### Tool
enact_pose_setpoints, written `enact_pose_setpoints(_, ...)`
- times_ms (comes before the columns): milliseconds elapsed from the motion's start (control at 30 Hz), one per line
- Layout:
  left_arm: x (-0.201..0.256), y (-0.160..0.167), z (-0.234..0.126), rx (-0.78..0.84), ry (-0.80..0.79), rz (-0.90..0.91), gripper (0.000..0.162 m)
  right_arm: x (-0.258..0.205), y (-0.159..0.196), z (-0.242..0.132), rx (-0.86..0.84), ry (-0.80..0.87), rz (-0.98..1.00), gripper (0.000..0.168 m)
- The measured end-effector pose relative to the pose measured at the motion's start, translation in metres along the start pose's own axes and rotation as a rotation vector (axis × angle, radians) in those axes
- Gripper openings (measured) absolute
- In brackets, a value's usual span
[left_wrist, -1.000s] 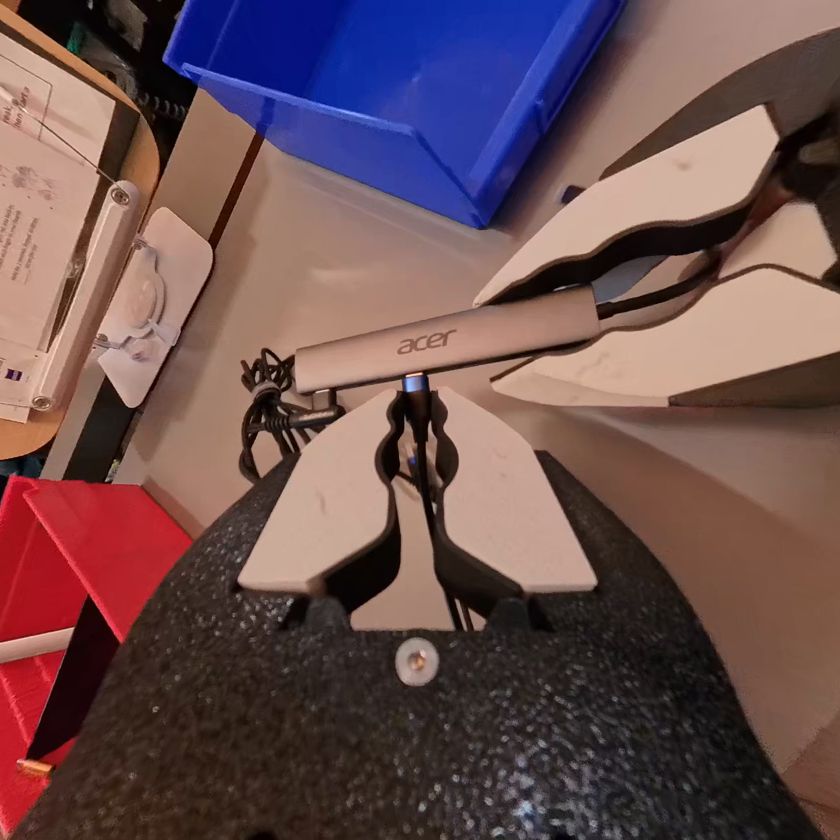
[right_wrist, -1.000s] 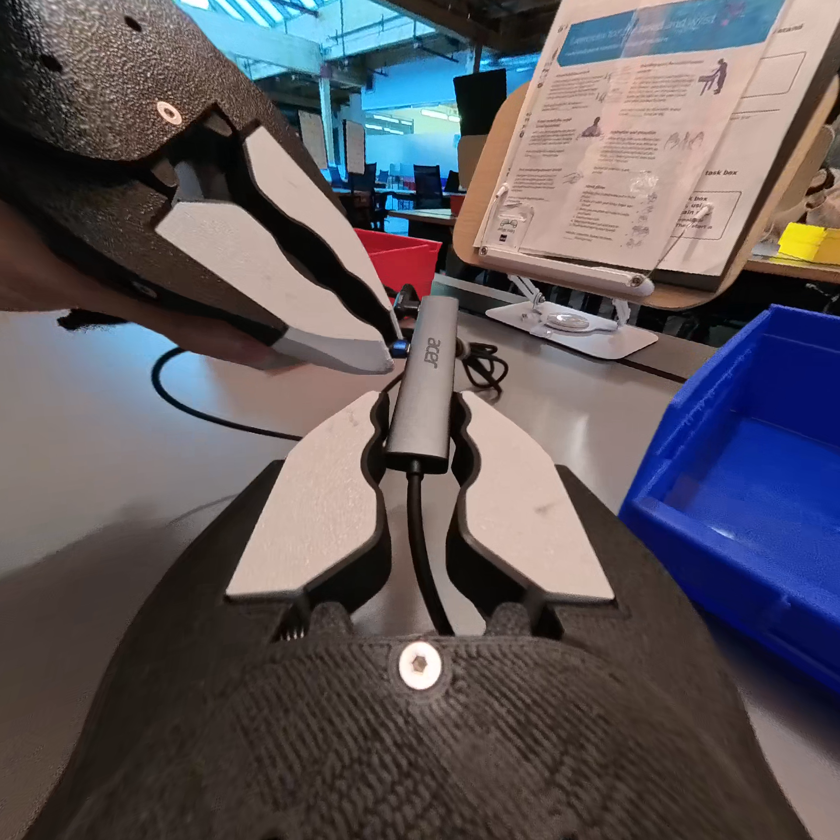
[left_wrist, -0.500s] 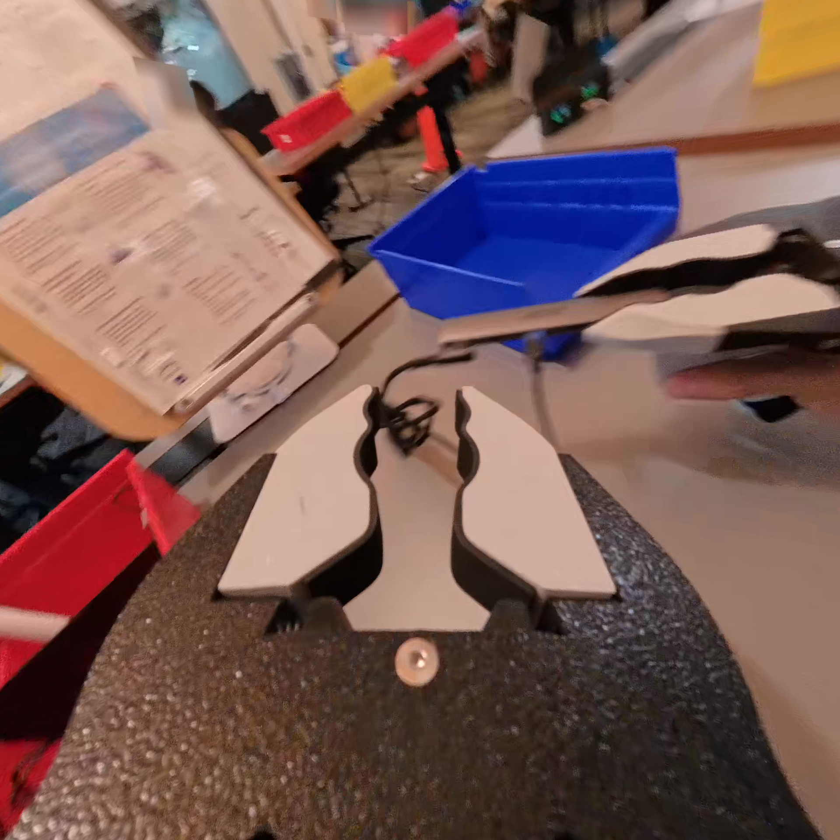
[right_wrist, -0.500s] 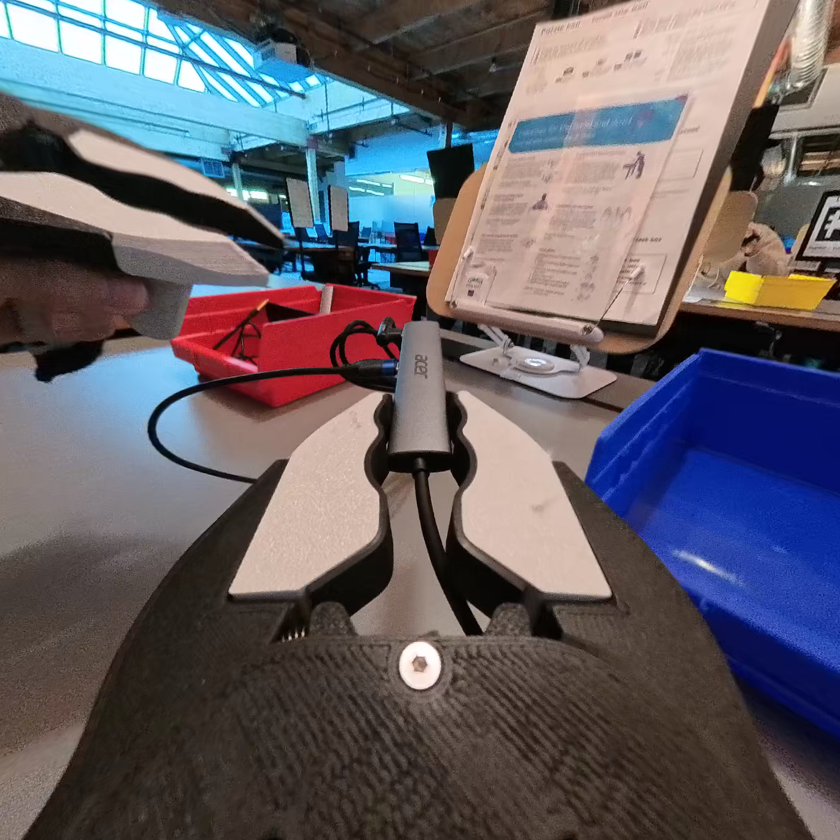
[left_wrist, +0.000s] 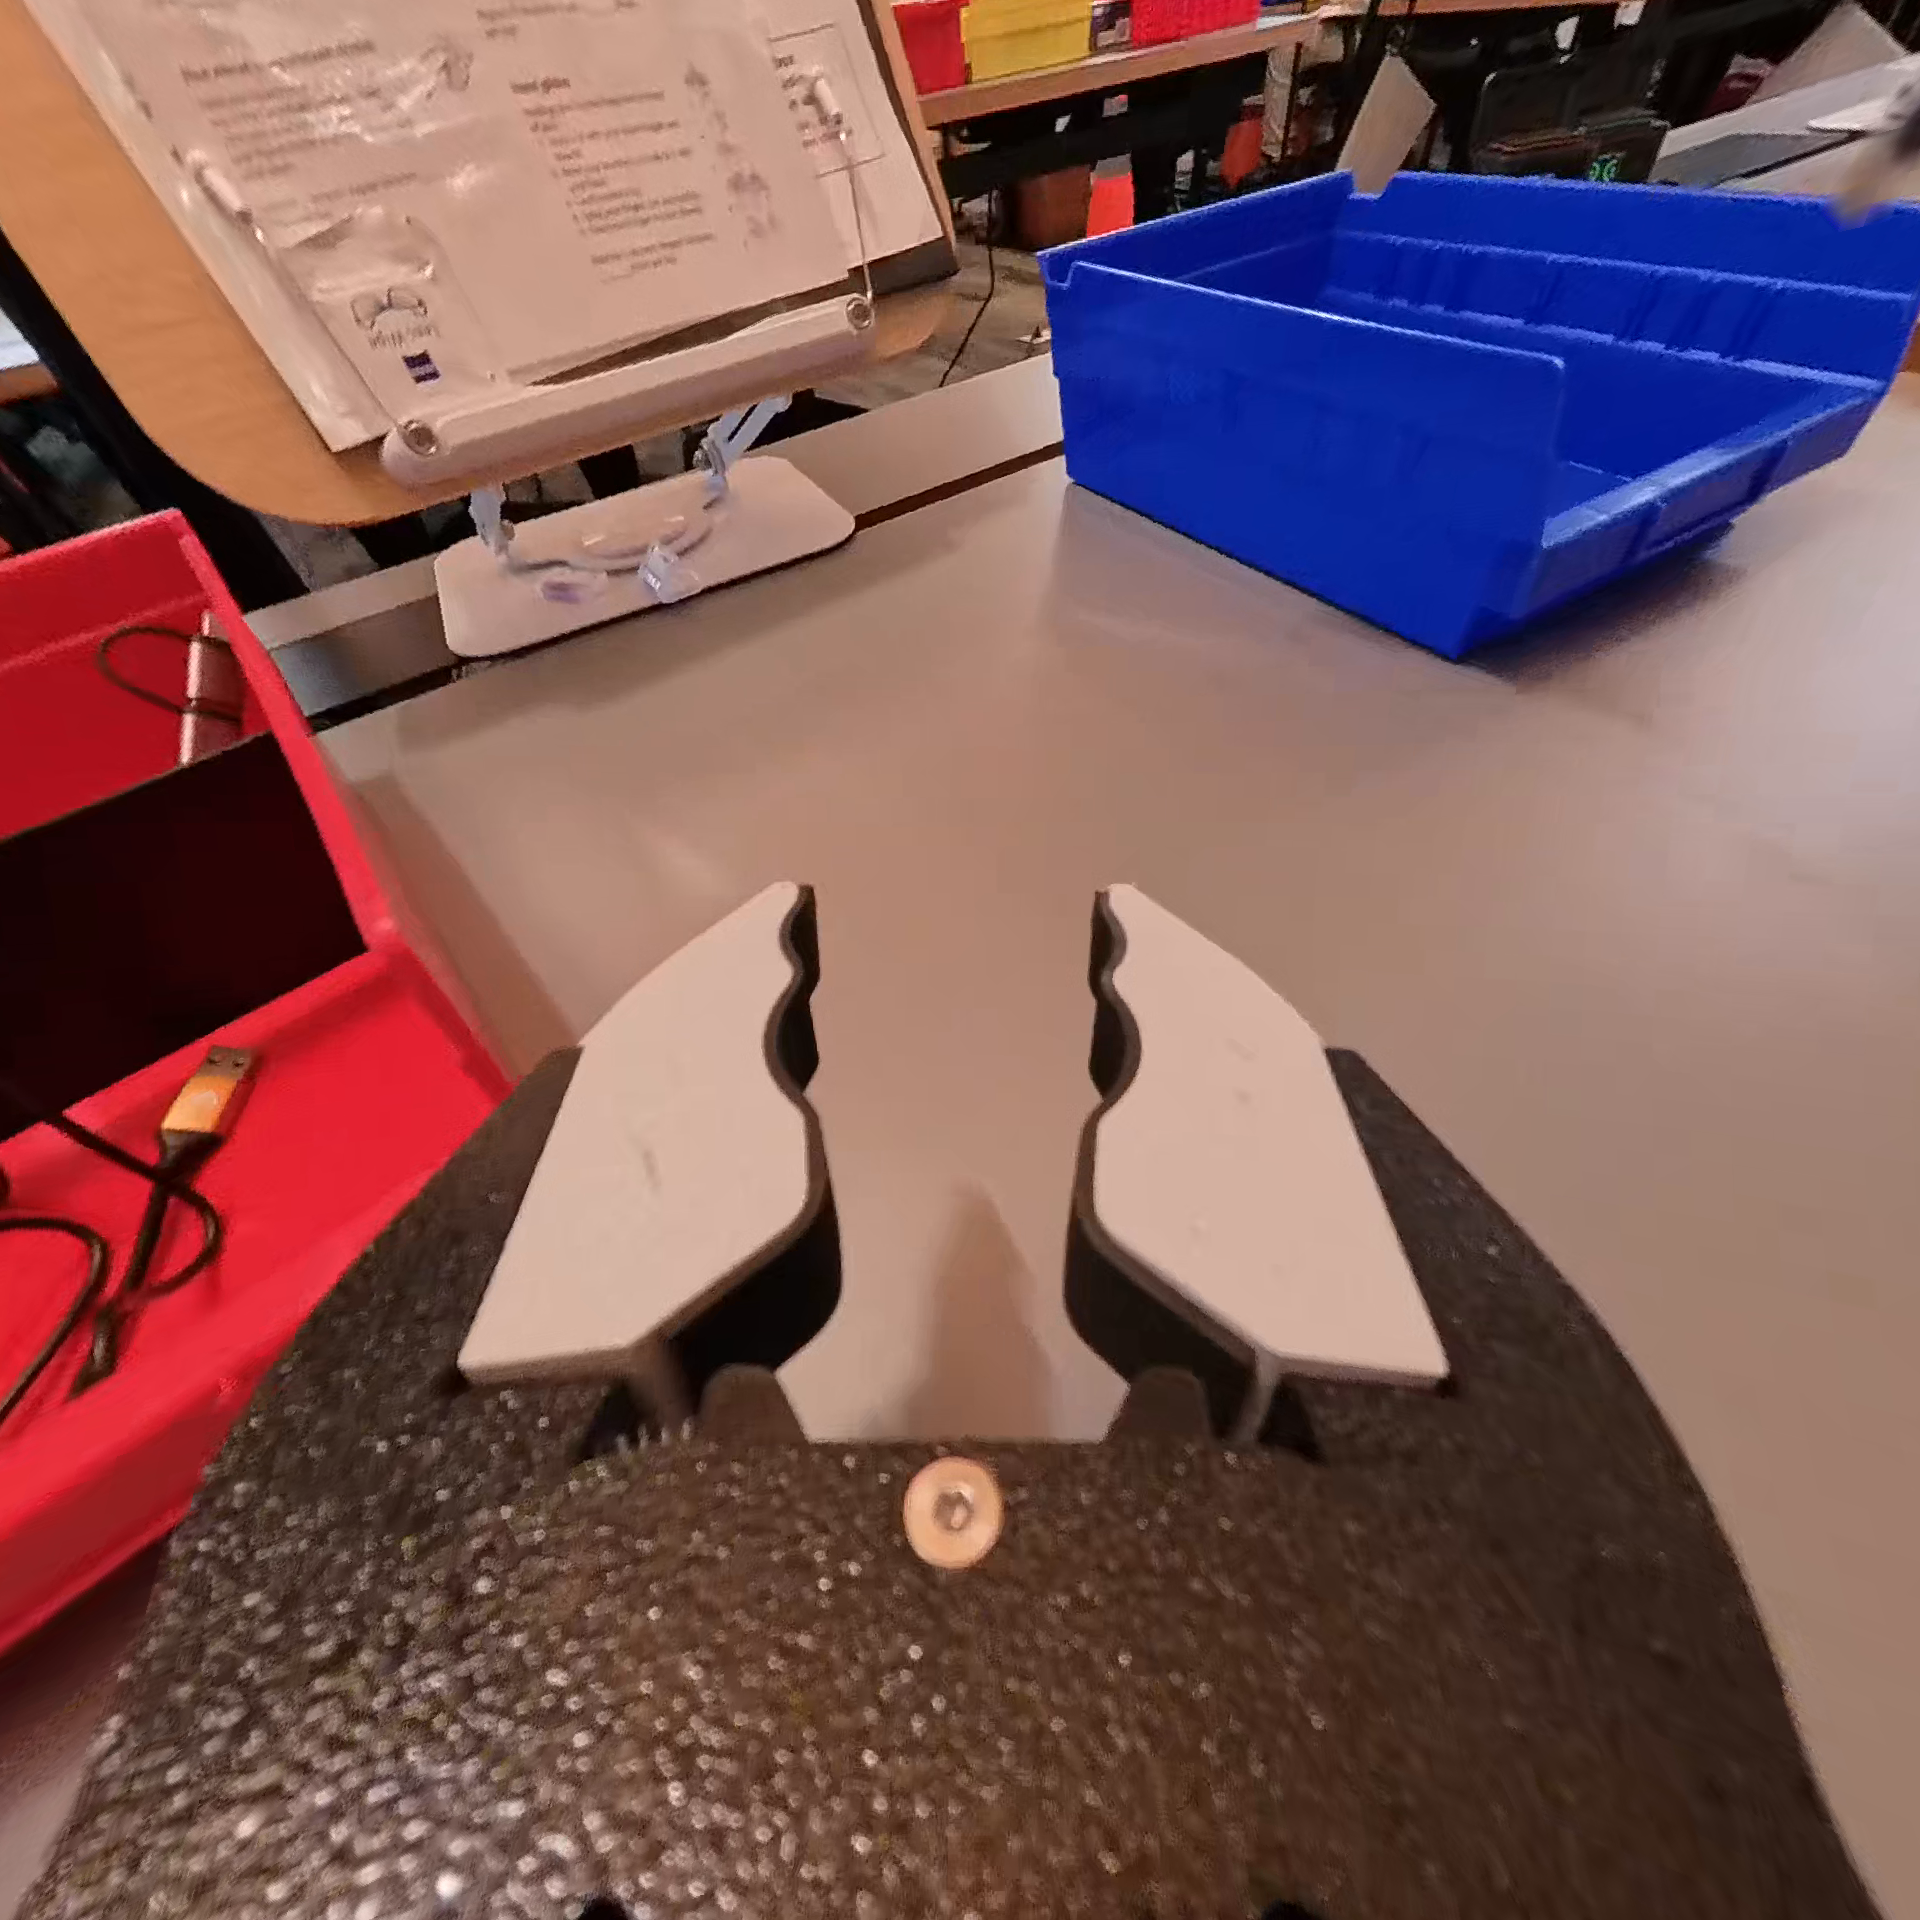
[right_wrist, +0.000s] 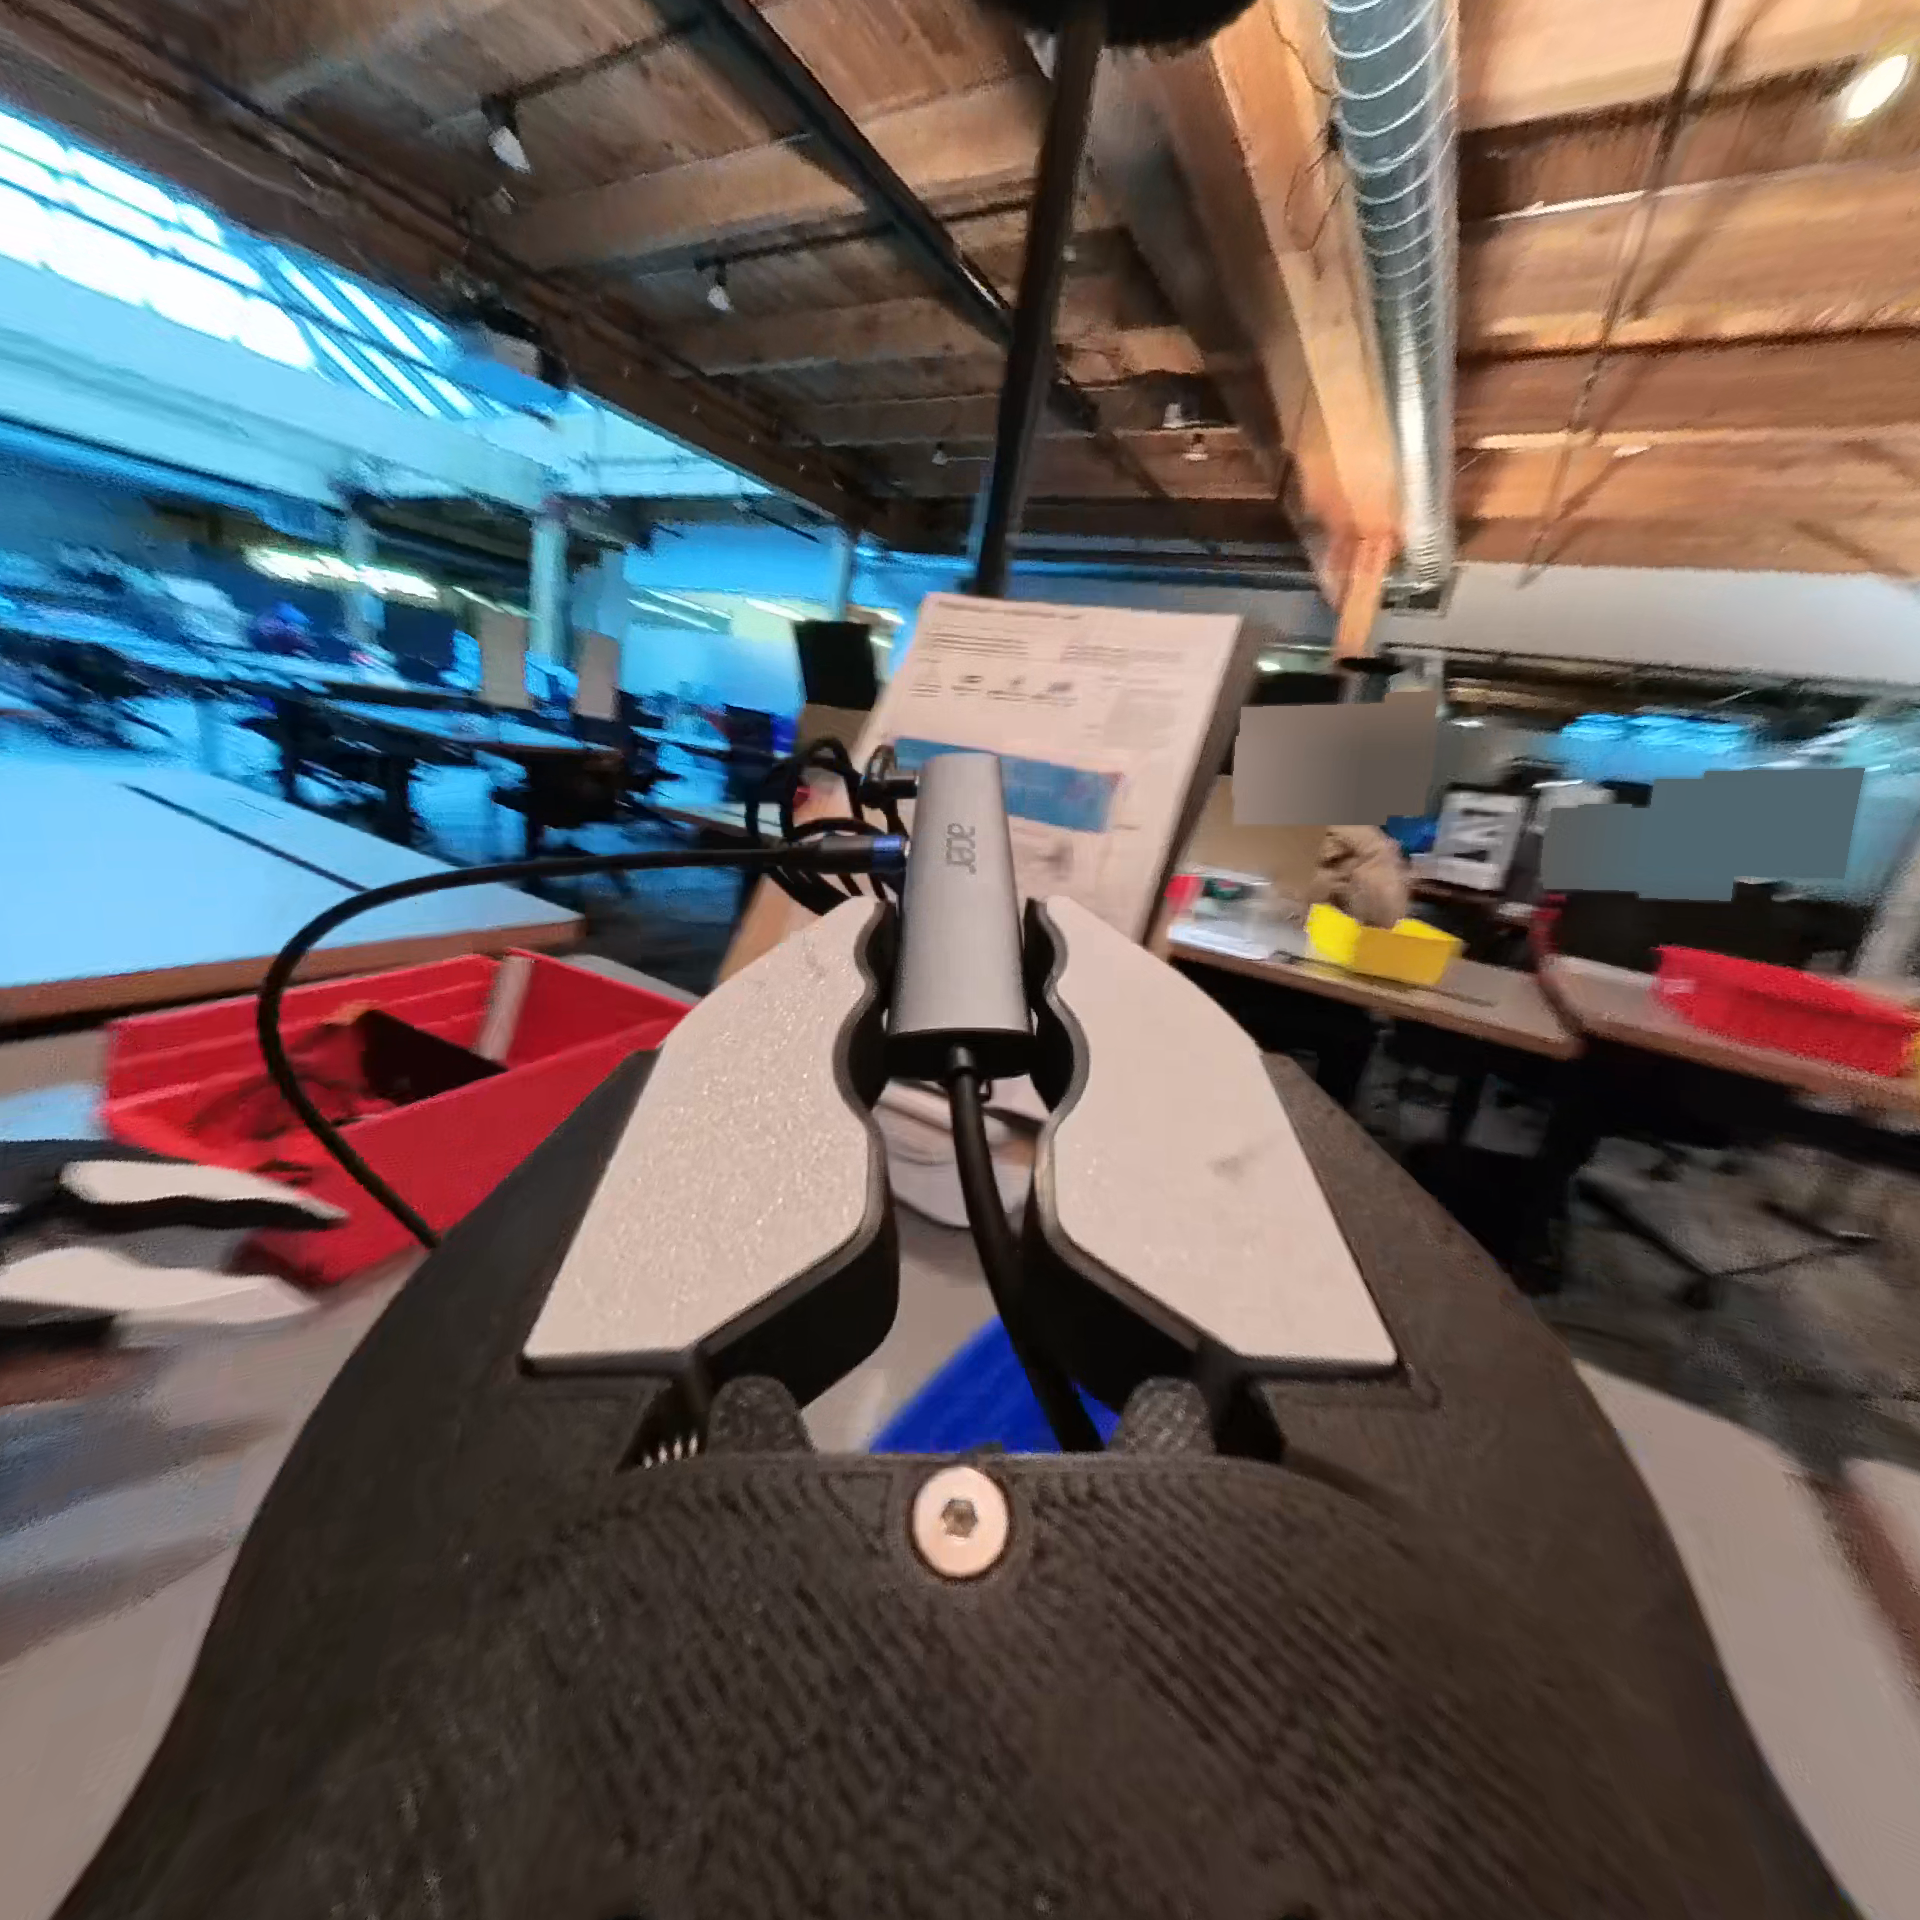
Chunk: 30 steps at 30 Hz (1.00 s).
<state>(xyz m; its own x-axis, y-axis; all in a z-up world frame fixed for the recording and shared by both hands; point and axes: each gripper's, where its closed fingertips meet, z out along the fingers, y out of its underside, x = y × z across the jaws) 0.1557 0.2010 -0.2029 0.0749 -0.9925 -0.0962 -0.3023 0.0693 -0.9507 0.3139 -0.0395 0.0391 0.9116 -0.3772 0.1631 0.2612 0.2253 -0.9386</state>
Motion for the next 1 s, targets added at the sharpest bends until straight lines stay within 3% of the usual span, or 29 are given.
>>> enact_pose_setpoints(100, 0.002, -0.003, 0.001, 0.002, 0.017, 0.033, 0.049, 0.046, -0.014, 0.014, -0.086, 0.119, -0.219, 0.024)
enact_pose_setpoints(167, 0.005, -0.004, 0.001, 0.012, 0.031, 0.023, 0.048, 0.069, -0.003, 0.025, -0.192, 0.154, -0.377, 0.024)
enact_pose_setpoints(333, 0.01, 0.009, 0.003, -0.029, 0.071, 0.028, 0.047, 0.107, 0.079, 0.045, -0.571, 0.146, -0.693, 0.024)
enact_pose_setpoints(567, 0.011, 0.024, 0.003, -0.088, 0.1, 0.044, 0.046, 0.067, 0.177, 0.067, -0.805, -0.125, -0.747, 0.024)
enact_pose_setpoints(733, 0.014, 0.034, 0.004, -0.127, 0.129, 0.026, 0.046, 0.056, 0.227, 0.074, -0.885, -0.167, -0.609, 0.025)
enact_pose_setpoints(867, 0.015, 0.033, 0.003, -0.123, 0.138, 0.026, 0.045, 0.073, 0.279, 0.046, -1.066, -0.164, -0.505, 0.025)
enact_pose_setpoints(1000, 0.015, 0.03, 0.001, -0.112, 0.145, 0.022, 0.044, 0.074, 0.291, 0.021, -1.153, -0.223, -0.468, 0.039)
